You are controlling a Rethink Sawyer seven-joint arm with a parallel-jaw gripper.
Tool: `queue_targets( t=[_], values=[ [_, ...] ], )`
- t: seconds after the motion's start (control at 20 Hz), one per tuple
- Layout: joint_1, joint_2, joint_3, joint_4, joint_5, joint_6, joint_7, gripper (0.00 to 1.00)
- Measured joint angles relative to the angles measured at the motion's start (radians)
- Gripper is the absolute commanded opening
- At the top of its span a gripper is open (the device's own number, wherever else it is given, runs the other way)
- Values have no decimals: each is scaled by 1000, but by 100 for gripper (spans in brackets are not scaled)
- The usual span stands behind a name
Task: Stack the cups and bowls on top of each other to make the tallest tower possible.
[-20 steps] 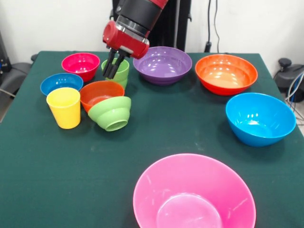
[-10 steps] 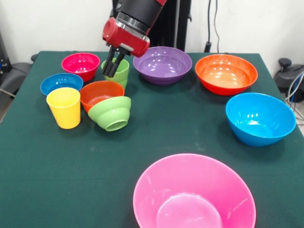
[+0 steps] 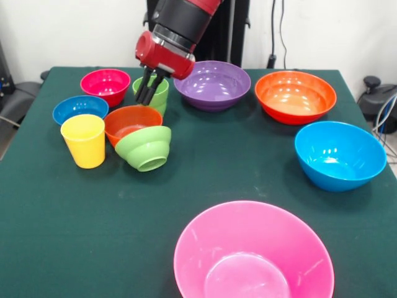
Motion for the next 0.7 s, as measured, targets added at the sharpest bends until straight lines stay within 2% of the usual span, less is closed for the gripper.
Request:
queue_targets(
  t=[0.45, 0.7],
  values=[
    [17, 83, -9, -1, 43, -16, 0, 0],
    [34, 148, -22, -3, 85, -64, 0, 0]
  ],
)
